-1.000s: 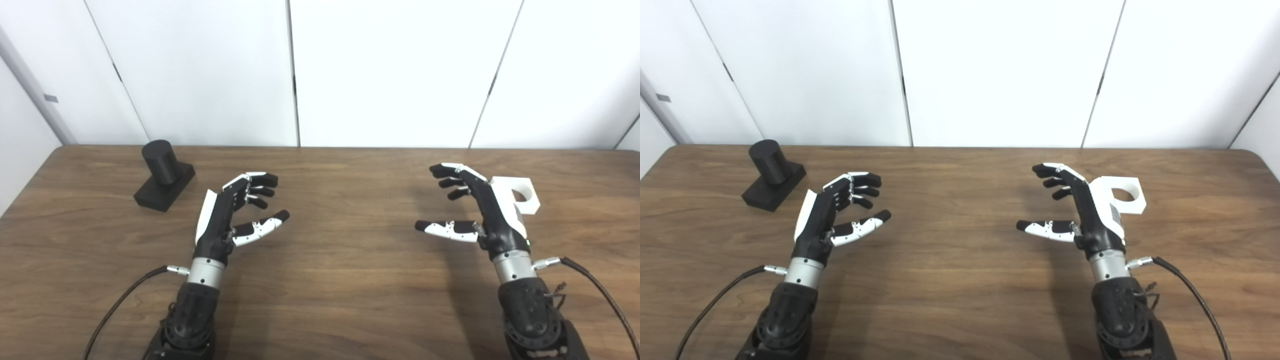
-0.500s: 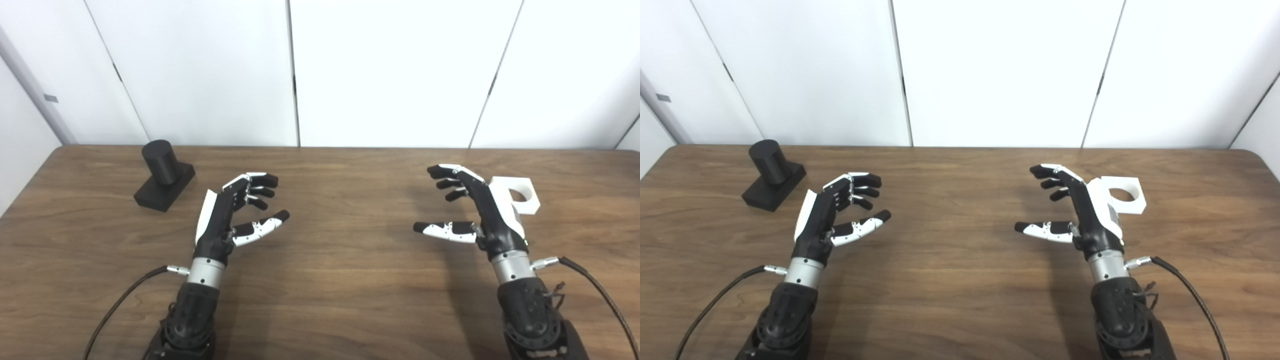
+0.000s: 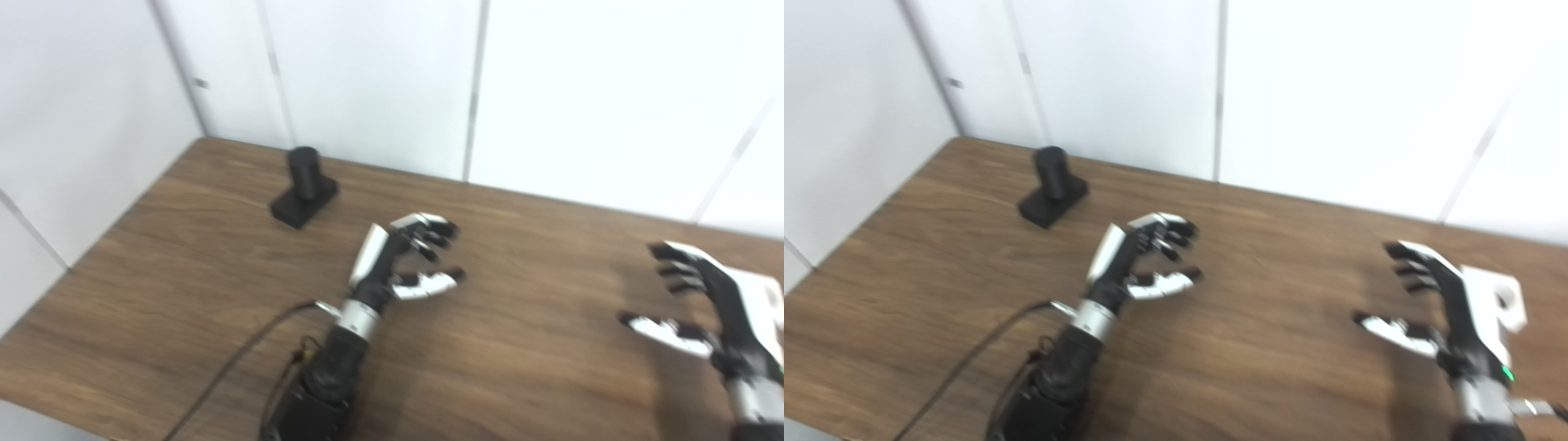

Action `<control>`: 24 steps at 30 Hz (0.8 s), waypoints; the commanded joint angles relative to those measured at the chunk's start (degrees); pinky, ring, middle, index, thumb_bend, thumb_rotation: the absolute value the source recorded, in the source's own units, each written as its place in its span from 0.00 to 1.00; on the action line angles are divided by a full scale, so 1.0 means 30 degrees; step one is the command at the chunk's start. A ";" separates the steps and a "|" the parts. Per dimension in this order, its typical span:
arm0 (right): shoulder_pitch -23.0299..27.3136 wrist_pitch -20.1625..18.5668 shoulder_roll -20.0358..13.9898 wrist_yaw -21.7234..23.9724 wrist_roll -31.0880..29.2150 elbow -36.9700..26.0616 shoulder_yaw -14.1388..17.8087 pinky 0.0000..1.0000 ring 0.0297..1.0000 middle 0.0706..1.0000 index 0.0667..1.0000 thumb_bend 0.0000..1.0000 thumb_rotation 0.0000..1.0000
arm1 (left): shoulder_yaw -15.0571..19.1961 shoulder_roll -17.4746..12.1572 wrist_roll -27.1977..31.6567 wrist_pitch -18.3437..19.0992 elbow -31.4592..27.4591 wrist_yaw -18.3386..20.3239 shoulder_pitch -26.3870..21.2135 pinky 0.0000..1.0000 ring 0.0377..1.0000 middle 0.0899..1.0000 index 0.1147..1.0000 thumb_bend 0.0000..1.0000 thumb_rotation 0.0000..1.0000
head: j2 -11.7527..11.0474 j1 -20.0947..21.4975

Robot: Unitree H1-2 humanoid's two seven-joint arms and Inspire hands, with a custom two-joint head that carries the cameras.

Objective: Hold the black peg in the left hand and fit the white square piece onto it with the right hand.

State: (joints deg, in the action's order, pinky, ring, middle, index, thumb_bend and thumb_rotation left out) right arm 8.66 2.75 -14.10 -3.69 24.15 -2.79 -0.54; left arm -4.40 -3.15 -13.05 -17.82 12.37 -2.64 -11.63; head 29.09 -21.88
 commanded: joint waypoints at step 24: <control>0.0172 -0.0209 0.0124 0.0053 0.0970 -0.2205 0.0013 0.51 0.60 0.65 0.65 0.73 0.00 | -0.0029 0.0232 -0.1122 -0.0002 -0.0498 -0.1037 -0.0873 0.52 0.64 0.66 0.61 0.70 0.07 | -0.0364 -0.0370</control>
State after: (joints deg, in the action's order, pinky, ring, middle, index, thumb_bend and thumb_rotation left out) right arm 7.71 1.67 -13.12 -3.33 27.20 -6.81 -0.73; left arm -4.77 -2.03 -16.72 -17.95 13.58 -5.58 -12.84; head 27.95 -23.03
